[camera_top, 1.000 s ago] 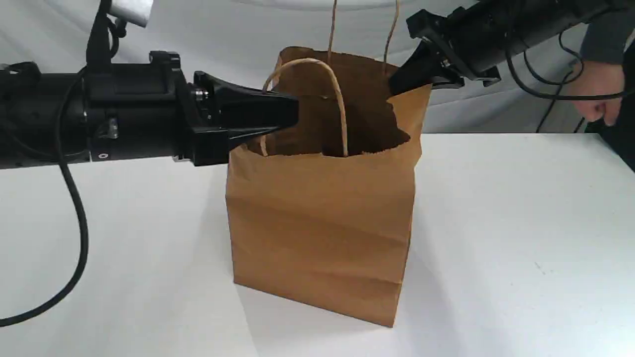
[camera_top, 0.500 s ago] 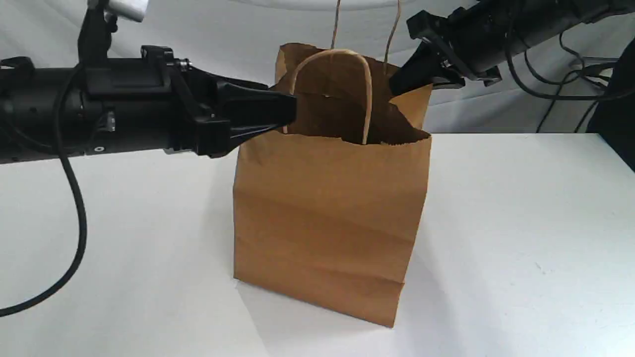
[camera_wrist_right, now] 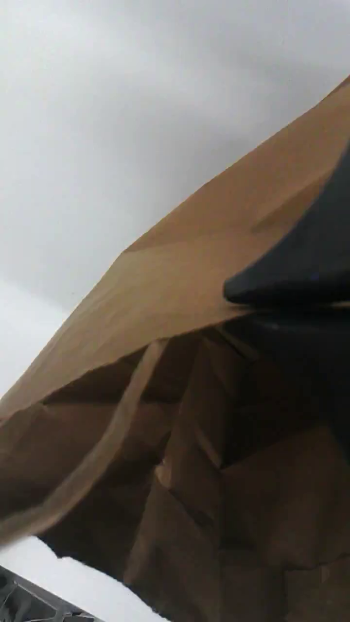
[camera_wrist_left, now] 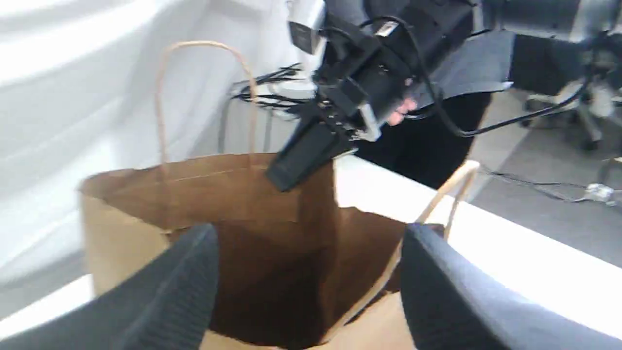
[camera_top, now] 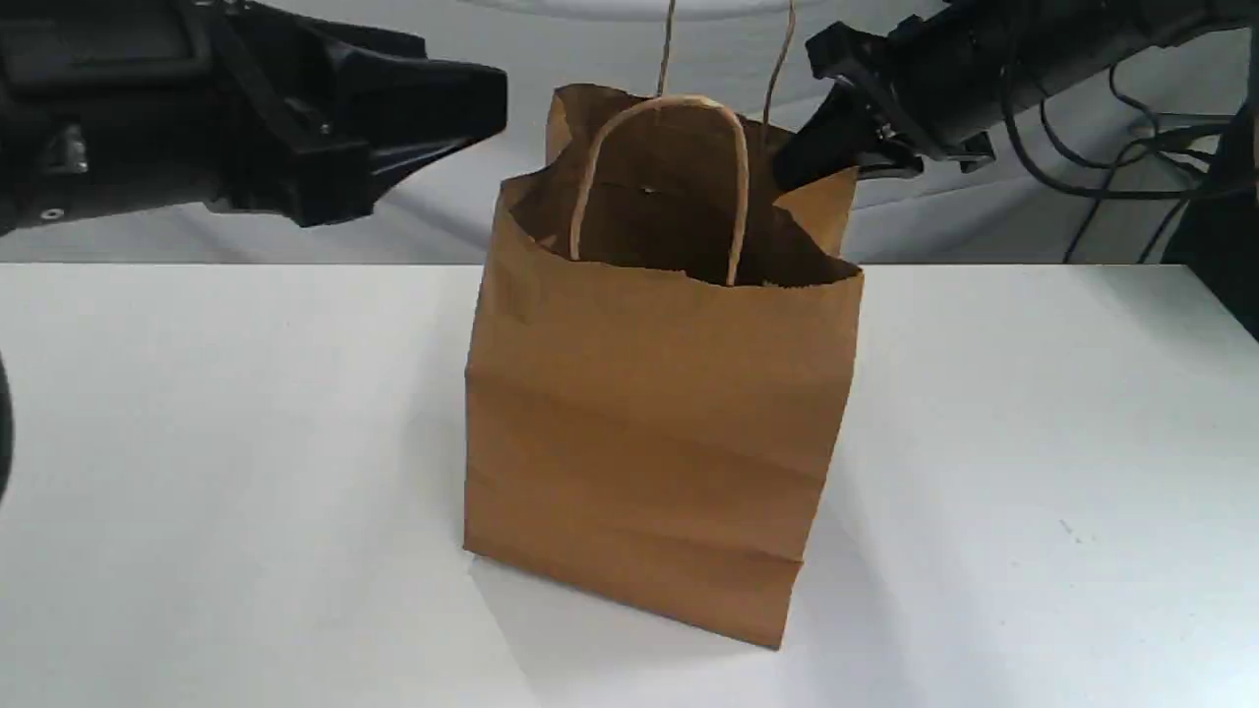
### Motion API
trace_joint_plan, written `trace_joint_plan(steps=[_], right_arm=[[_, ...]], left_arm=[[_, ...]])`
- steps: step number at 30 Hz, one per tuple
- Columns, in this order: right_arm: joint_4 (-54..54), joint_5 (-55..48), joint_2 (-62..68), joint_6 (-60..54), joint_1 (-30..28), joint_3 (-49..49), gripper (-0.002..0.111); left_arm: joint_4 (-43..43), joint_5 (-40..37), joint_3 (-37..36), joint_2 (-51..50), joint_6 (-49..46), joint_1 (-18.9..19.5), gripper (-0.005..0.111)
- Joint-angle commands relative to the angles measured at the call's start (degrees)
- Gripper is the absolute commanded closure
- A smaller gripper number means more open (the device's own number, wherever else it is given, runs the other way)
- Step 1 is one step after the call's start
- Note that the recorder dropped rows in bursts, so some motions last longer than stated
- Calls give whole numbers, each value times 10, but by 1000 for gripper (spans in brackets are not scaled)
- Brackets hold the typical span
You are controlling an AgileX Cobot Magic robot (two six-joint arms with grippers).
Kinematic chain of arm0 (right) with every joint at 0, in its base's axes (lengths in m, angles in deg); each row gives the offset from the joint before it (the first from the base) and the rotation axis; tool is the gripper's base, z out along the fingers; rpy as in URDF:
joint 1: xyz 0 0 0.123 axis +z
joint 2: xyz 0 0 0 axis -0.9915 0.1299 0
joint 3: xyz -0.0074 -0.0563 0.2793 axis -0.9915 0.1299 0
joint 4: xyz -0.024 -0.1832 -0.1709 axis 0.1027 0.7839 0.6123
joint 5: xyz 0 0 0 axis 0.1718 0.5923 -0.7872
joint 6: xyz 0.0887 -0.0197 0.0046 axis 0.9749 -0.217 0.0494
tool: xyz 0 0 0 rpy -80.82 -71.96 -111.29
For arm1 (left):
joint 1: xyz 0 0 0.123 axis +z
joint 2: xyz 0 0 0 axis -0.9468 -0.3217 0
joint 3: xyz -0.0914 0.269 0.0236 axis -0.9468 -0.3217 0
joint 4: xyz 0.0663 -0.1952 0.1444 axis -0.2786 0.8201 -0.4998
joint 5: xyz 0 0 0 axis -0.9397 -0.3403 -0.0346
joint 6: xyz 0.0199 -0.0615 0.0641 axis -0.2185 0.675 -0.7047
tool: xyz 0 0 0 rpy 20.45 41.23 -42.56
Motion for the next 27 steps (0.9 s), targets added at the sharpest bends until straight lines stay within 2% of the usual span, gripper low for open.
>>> trace_joint_plan(steps=[1, 5, 7, 16, 23, 25, 27], right_arm=[[18, -1, 3, 0, 1, 1, 85], [17, -1, -1, 0, 1, 1, 57], [17, -1, -4, 0, 1, 1, 51], [22, 2, -51, -3, 1, 1, 51], [124, -9, -112, 7, 1, 1, 51], [141, -18, -128, 8, 1, 1, 54], [145, -18, -147, 14, 1, 1, 63]], left_arm=[[-72, 35, -2, 27, 58, -3, 49], [-133, 40, -2, 43, 113, -3, 49], [-148, 40, -2, 46, 127, -3, 49], [-163, 40, -2, 48, 141, -3, 49], [-165, 40, -2, 59, 141, -3, 50], [-172, 41, -2, 67, 141, -3, 52], [-190, 41, -2, 81, 141, -3, 58]])
